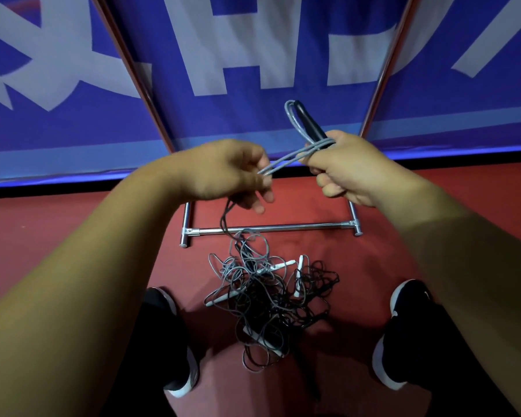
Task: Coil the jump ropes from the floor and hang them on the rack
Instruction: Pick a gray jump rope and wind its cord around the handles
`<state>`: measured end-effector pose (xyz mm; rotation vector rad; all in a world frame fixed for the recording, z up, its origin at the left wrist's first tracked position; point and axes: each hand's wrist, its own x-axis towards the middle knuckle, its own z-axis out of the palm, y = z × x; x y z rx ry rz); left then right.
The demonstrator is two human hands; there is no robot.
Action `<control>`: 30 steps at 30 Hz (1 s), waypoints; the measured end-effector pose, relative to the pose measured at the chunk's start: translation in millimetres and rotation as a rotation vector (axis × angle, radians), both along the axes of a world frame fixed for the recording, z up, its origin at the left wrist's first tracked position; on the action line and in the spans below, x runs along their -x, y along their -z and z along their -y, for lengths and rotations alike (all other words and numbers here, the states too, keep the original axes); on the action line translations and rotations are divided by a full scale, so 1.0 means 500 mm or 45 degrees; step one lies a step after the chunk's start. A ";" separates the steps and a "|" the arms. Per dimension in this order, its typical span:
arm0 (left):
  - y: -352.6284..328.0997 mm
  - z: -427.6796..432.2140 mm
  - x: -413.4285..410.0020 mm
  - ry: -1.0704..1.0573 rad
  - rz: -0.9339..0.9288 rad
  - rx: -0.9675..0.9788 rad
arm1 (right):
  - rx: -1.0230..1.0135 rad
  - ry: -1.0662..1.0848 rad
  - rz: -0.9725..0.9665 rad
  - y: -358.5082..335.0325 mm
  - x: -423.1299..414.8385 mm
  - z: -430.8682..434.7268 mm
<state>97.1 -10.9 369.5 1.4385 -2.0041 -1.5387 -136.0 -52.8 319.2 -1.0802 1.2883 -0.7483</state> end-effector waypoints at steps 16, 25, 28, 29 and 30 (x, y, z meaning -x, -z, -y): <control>0.006 -0.005 0.048 -0.111 -0.321 -0.072 | 0.029 -0.242 -0.238 -0.012 -0.031 -0.040; 0.016 0.006 0.023 -0.087 -0.161 0.071 | -0.145 -0.382 0.255 -0.037 -0.014 -0.042; 0.018 0.001 0.022 -0.015 -0.211 -0.046 | -0.177 -0.455 0.396 -0.054 -0.002 -0.052; 0.019 -0.001 0.023 0.017 -0.218 -0.081 | -0.202 -0.458 0.402 -0.056 -0.003 -0.053; 0.020 -0.003 0.024 0.046 -0.206 -0.090 | -0.211 -0.434 0.373 -0.055 -0.006 -0.053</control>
